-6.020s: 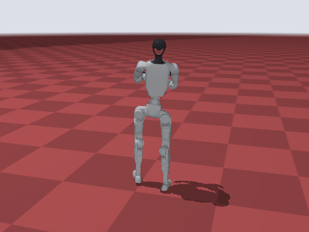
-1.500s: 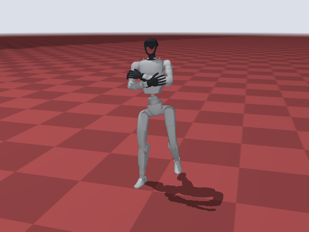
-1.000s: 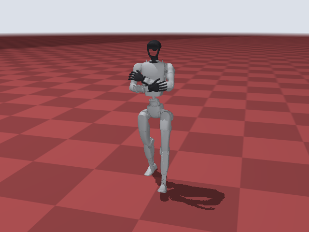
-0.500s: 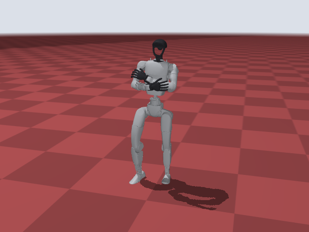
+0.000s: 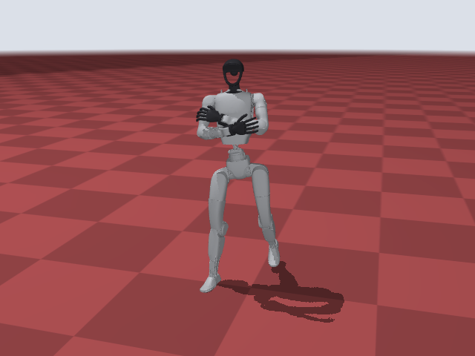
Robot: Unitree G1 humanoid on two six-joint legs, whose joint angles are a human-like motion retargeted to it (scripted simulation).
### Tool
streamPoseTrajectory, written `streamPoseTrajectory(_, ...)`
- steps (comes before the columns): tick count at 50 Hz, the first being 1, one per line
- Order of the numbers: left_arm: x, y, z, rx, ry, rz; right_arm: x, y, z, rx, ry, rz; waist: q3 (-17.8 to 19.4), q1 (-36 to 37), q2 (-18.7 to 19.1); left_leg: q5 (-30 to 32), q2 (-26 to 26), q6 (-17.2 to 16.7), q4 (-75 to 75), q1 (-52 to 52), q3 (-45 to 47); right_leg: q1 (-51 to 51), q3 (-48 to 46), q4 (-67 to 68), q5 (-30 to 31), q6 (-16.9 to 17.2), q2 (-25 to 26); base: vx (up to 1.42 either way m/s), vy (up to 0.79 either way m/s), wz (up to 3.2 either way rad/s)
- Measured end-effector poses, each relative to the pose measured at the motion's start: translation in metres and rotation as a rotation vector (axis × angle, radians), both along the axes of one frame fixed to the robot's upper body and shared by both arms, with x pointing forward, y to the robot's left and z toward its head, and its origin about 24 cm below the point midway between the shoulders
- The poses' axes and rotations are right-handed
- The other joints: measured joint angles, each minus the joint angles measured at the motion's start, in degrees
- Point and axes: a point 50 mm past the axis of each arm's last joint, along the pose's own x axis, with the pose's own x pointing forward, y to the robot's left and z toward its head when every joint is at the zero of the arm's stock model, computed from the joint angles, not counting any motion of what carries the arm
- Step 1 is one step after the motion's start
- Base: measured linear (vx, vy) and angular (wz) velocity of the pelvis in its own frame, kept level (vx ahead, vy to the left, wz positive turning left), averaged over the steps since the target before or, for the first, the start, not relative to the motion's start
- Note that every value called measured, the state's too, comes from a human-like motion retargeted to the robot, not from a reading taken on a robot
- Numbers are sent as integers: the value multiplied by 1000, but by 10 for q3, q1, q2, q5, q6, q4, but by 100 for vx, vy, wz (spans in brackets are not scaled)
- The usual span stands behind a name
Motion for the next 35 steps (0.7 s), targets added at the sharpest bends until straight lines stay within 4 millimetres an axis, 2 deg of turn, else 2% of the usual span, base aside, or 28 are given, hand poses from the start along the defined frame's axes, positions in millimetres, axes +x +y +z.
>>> streamPoseTrajectory(4, 1, 2, -1, 17, -26, -3, -1, 3, 2, 12, 2, 3, -20, 3, -14, -25, -1, 27, 119, -107, 52, -1, 8, 16, -30, 6, -4, 41, -26, -5)
streamPoseTrajectory(8, 1, 4, -1, 24, -32, -10, -2, 6, 3, 10, -14, 16, -17, 27, -31, -70, -18, 35, 72, -147, 96, 6, 34, 31, -56, 27, -4, 39, -19, -59)
streamPoseTrajectory(10, 3, 5, -2, 30, -36, -2, -3, 8, 3, 4, -23, 20, -10, 44, -33, -69, -19, 29, 5, -154, 113, 10, 49, 35, -67, 29, 7, 39, -15, -84)
streamPoseTrajectory(15, 6, 5, 3, 7, -4, 14, 0, 7, 2, -17, -50, 5, 10, 86, -13, 0, 3, 7, -194, -152, 174, 40, 71, 39, -95, 28, 38, 40, -4, -69)
streamPoseTrajectory(19, 6, 4, 6, -11, 1, 8, 1, 6, 4, -13, -64, 3, 27, 109, 9, 49, 30, -23, -311, -152, 206, 79, 82, 40, -119, 17, 66, 44, 1, -52)
streamPoseTrajectory(22, 5, 4, 9, -22, -9, -8, 1, 7, 6, -2, -75, 12, 41, 124, 20, 63, 44, -52, -374, -153, 207, 112, 90, 43, -139, 5, 78, 47, 6, -48)
streamPoseTrajectory(25, 4, 4, 11, -27, -28, -24, 2, 7, 9, 5, -87, 22, 54, 136, 22, 40, 54, -74, -393, -159, 205, 143, 97, 50, -159, -7, 80, 50, 10, -41)
streamPoseTrajectory(29, 4, 3, 13, -23, -45, -31, 4, 6, 11, 7, -88, 17, 56, 148, 18, 15, 62, -80, -393, -158, 206, 169, 105, 68, -178, -23, 78, 52, 15, -33)
streamPoseTrajectory(35, 3, 2, 12, -7, -35, -37, 5, 6, 10, 12, -65, 8, 41, 147, 30, 59, 74, -74, -393, -114, 188, 188, 118, 136, -161, -54, 89, 57, 23, -10)
